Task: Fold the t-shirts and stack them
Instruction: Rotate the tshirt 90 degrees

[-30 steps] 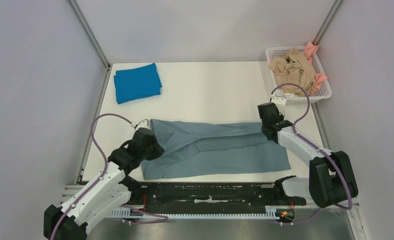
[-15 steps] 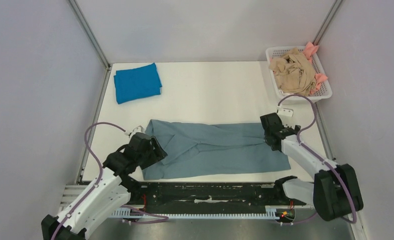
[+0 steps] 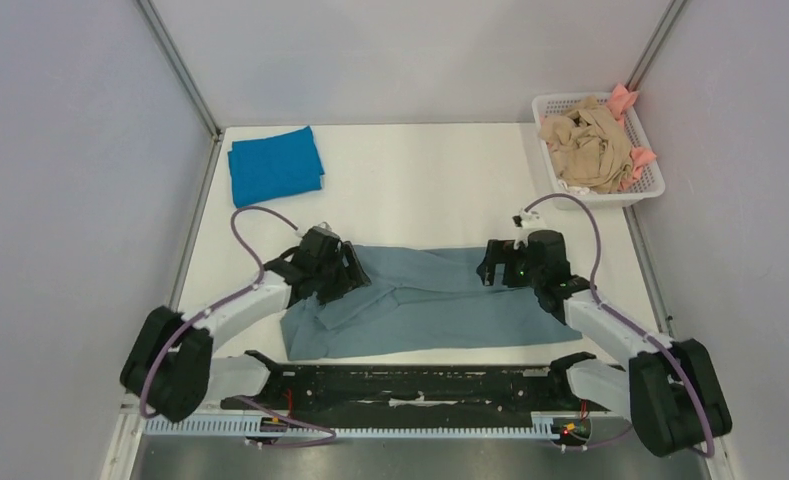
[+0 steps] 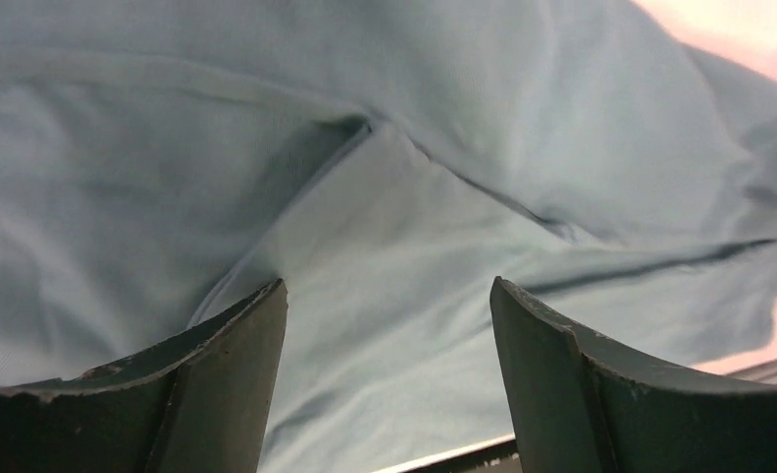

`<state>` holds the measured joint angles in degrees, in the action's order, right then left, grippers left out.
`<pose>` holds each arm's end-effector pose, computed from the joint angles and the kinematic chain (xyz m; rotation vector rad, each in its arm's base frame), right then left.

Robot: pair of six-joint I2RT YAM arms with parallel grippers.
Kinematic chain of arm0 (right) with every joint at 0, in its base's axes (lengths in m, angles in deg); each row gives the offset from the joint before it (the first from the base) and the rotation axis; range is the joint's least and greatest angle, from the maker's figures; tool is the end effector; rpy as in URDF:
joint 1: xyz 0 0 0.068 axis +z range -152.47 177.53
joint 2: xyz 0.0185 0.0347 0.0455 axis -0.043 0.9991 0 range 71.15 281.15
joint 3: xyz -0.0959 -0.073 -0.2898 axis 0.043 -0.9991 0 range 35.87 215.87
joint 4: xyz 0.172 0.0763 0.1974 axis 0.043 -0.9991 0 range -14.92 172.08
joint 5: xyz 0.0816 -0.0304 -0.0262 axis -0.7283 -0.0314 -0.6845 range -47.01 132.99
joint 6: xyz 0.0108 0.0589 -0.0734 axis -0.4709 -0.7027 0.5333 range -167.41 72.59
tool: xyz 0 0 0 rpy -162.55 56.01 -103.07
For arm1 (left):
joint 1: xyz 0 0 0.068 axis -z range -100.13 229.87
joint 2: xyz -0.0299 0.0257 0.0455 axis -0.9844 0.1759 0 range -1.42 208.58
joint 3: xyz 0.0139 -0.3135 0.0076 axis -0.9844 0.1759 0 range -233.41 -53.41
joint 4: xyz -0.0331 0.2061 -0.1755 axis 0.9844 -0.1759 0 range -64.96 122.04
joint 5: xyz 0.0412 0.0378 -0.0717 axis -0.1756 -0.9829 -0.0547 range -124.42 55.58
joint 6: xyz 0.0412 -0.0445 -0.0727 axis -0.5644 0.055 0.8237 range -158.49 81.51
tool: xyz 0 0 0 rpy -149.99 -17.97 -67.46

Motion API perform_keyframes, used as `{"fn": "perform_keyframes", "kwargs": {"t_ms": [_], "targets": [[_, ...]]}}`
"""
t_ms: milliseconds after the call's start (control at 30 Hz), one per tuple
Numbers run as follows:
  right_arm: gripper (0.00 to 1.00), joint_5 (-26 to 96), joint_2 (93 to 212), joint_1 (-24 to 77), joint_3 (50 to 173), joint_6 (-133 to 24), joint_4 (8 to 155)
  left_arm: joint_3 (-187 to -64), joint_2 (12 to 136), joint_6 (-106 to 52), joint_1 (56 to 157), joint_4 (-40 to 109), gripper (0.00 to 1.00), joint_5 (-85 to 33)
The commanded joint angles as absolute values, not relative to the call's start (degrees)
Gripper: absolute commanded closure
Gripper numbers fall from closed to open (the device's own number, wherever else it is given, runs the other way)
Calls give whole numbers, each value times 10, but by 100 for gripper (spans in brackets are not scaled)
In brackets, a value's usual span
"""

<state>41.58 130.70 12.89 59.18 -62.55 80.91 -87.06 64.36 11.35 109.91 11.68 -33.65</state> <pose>0.2254 0.0641 0.1770 -0.0178 2.2424 0.3178 0.2082 -0.1217 0.1804 -0.4393 2.5506 -0.5776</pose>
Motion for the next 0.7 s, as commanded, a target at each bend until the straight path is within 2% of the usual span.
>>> {"fn": "perform_keyframes", "kwargs": {"t_ms": [0,167,300,467,567,667], "targets": [[2,221,1388,137,601,-603,949,-925,788,116,1095,228,18,-315],[2,250,1441,137,620,-591,910,-1014,957,93,1054,239,17,-265],[2,238,1463,137,607,-604,895,-1149,1089,84,1026,234,17,-255],[2,217,1462,145,584,-647,865,-1470,1297,95,1016,125,16,-137],[2,175,1461,187,558,-690,895,-1617,1406,193,1028,187,16,-53],[2,141,1475,260,549,-738,953,-1792,1526,251,1049,169,16,-50]]}}
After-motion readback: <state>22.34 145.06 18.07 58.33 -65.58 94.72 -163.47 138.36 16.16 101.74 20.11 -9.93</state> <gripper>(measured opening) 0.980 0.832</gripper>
